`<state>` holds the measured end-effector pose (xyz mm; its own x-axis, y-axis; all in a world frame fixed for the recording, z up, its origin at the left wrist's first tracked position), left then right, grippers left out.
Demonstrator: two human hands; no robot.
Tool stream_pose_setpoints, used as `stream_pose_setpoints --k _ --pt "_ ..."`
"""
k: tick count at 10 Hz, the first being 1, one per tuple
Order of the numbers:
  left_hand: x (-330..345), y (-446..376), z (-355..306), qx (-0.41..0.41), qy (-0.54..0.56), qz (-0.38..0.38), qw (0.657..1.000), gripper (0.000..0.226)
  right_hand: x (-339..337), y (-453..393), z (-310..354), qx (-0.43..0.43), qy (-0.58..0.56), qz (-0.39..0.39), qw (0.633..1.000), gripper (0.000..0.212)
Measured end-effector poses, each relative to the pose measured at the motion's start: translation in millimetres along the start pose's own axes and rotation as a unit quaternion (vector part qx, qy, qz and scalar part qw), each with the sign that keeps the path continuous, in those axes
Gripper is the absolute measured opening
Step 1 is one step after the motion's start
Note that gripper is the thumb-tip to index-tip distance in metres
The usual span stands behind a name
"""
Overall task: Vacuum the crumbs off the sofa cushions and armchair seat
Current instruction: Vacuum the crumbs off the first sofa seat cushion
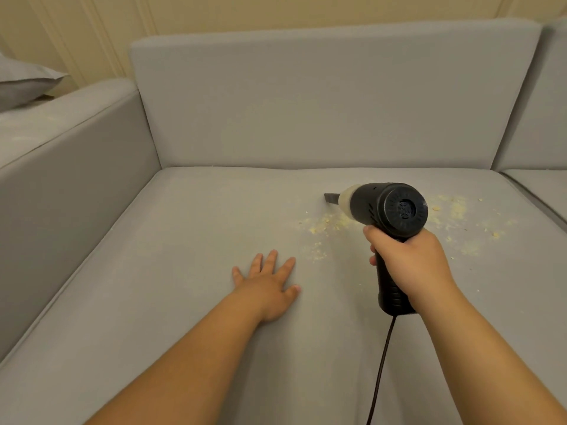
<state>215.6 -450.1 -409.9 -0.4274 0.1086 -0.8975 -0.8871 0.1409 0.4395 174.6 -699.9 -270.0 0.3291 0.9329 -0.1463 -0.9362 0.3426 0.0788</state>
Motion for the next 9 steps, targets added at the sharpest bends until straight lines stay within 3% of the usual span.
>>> stream_pose_setpoints --k 3,6,8,9 --pt "0.1 -0.6 0.1 -0.001 -0.002 -0.001 1.0 0.068 -6.2 9.4 2.2 0.042 0.009 0.072 0.996 0.015" --pt "0.3 0.2 0.4 0.0 -0.002 -0.001 1.0 0.068 -25.6 16.8 9.6 0.03 0.024 0.0 0.999 0.01" --pt "0.1 -0.4 -0.5 -0.001 -0.004 0.001 1.0 0.068 -21.5 25.0 8.0 0.052 0.026 0.047 0.997 0.014" --pt "-0.5 0.9 -0.6 -0.001 -0.005 0.003 1.0 0.068 -26.7 27.1 10.7 0.039 0.041 0.019 0.998 0.013"
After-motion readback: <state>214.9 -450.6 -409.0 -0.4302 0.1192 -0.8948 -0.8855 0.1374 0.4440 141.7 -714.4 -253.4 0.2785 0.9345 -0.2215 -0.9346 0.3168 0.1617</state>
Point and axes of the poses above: each hand's wrist, its own y-axis away from the middle knuckle, its own x-axis out of the palm, z = x × y, the point moved 9 cm from there along -y, towards the middle knuckle, and after that the axes turned 10 degrees about -y, right-handed, at the moved point
